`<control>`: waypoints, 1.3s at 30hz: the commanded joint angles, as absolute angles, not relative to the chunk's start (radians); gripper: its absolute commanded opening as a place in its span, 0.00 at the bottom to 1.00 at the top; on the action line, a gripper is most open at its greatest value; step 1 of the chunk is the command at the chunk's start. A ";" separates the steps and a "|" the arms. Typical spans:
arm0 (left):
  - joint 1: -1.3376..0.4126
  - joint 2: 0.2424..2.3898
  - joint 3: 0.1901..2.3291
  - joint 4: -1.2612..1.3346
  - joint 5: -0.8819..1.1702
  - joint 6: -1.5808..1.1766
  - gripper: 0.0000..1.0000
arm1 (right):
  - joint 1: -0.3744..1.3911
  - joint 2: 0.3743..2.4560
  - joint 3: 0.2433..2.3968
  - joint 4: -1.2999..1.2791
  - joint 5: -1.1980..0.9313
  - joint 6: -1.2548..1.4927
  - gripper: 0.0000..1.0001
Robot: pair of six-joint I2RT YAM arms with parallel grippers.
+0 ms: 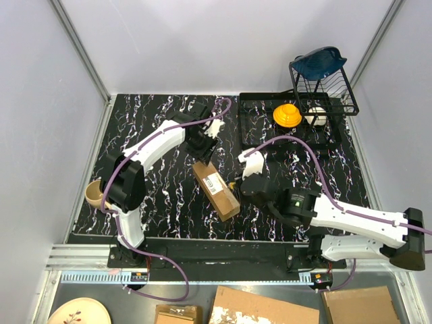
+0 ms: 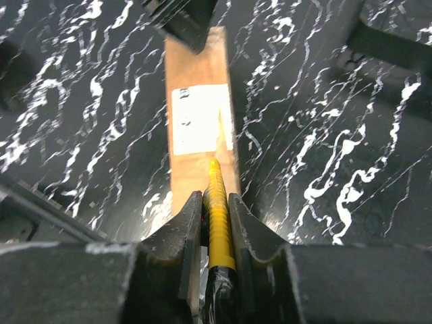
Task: Unpack the express box
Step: Cut the express box at the center of the board.
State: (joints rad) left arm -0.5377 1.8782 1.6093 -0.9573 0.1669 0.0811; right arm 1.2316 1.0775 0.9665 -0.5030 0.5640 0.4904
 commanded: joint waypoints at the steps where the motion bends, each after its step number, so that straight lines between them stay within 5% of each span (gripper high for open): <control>1: -0.534 1.801 1.621 -0.959 0.259 0.092 0.52 | 1.193 1.137 0.910 -0.275 0.669 0.378 0.00; 10: -0.532 1.758 1.500 -0.946 0.314 0.121 0.46 | 1.060 1.187 0.732 0.187 0.579 0.215 0.00; 15: -0.532 1.753 1.444 -0.905 0.307 0.117 0.45 | 1.025 1.259 0.730 0.259 0.605 0.207 0.00; 24: -0.531 1.782 1.418 -0.825 0.287 0.113 0.60 | 0.933 1.384 0.767 0.276 0.462 0.254 0.00; 39: -0.514 1.819 1.381 -0.762 0.267 0.175 0.58 | 0.930 1.324 0.647 0.325 0.253 0.373 0.00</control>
State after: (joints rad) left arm -0.5266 1.7885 1.4017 -0.8341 0.2893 0.1337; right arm 0.9321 1.3663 0.6445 0.2592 0.3157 0.3389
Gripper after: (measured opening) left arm 0.590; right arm 0.236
